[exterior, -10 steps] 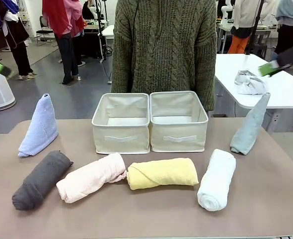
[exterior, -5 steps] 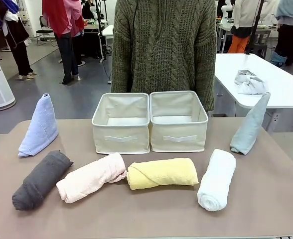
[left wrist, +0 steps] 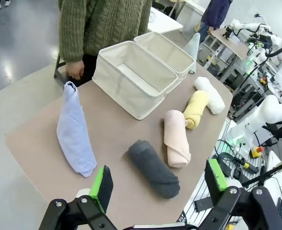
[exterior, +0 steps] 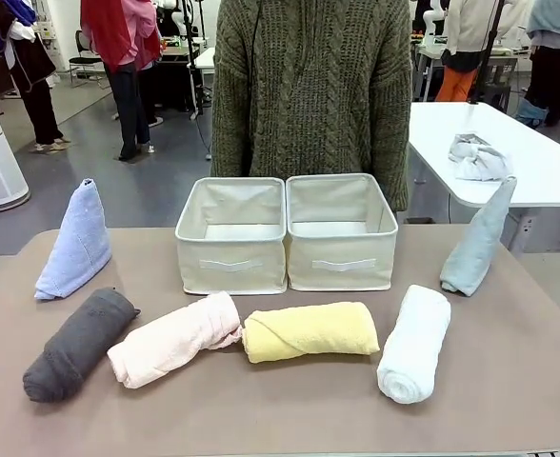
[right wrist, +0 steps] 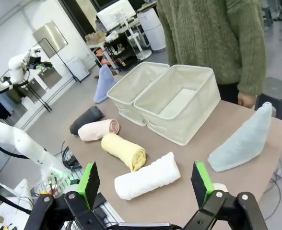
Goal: Sort the towels based on their folding style.
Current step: Pick up one triangle-folded towel and place it in the left Fabric basket.
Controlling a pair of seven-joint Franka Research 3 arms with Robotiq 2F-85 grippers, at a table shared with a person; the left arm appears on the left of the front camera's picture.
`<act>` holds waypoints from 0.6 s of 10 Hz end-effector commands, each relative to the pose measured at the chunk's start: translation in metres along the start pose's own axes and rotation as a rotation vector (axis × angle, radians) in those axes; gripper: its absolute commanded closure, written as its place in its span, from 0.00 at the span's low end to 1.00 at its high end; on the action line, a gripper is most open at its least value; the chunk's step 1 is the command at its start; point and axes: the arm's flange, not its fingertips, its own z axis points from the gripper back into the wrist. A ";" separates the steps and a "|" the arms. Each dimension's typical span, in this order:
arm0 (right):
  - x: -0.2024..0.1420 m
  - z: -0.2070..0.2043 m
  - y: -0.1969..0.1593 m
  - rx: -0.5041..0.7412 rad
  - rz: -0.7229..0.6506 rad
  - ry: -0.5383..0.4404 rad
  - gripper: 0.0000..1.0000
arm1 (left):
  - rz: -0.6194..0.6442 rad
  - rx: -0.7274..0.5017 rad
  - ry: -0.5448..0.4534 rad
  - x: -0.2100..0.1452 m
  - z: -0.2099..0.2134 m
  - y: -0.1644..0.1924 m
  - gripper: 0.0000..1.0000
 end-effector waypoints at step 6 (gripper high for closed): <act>-0.001 0.000 -0.006 0.007 -0.005 -0.018 0.00 | -0.001 -0.002 0.000 0.001 0.000 0.001 0.00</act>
